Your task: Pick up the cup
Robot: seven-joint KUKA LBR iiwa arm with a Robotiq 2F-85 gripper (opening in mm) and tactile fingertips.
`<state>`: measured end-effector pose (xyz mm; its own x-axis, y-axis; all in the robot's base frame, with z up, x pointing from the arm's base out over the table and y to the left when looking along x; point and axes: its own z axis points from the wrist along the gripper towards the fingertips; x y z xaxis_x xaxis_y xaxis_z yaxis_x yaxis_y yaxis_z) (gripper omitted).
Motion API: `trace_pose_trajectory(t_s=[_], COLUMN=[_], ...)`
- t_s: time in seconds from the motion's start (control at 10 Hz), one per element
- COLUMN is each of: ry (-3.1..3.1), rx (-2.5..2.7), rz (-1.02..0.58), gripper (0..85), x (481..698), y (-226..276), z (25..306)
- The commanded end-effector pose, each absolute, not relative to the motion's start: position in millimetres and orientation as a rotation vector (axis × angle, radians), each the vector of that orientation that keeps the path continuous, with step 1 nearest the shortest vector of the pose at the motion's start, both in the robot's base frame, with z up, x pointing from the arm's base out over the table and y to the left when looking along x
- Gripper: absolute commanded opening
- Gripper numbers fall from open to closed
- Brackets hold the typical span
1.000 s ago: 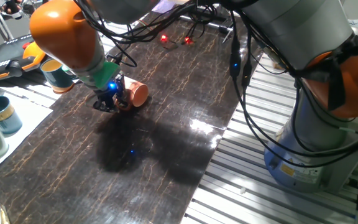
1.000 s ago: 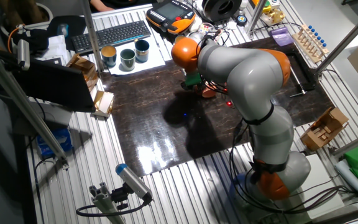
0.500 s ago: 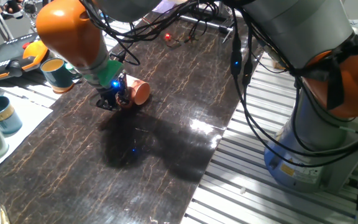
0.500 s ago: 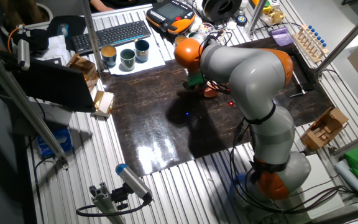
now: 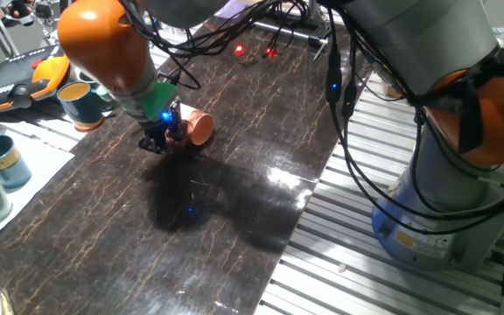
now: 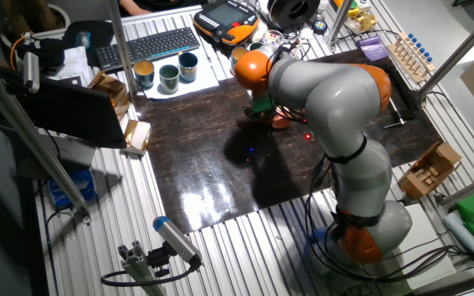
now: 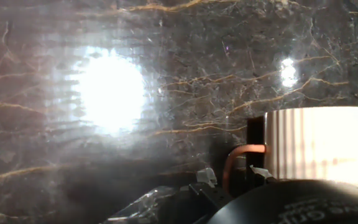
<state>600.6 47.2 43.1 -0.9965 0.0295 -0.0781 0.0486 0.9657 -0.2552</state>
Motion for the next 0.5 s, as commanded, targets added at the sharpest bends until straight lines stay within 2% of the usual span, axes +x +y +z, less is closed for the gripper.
trace_pose_trajectory(t_s=[0.0, 0.2, 0.3, 0.4], ry=[3.042, 3.057, 3.060, 3.056], rx=[0.049, -0.005, -0.016, -0.026], rz=[-0.401, -0.391, -0.377, -0.375], gripper=[30.0, 8.0, 0.7, 0.7], x=[600.9, 603.0, 603.8, 604.3], y=[46.1, 42.3, 40.9, 40.4], z=[43.4, 45.8, 47.0, 47.6])
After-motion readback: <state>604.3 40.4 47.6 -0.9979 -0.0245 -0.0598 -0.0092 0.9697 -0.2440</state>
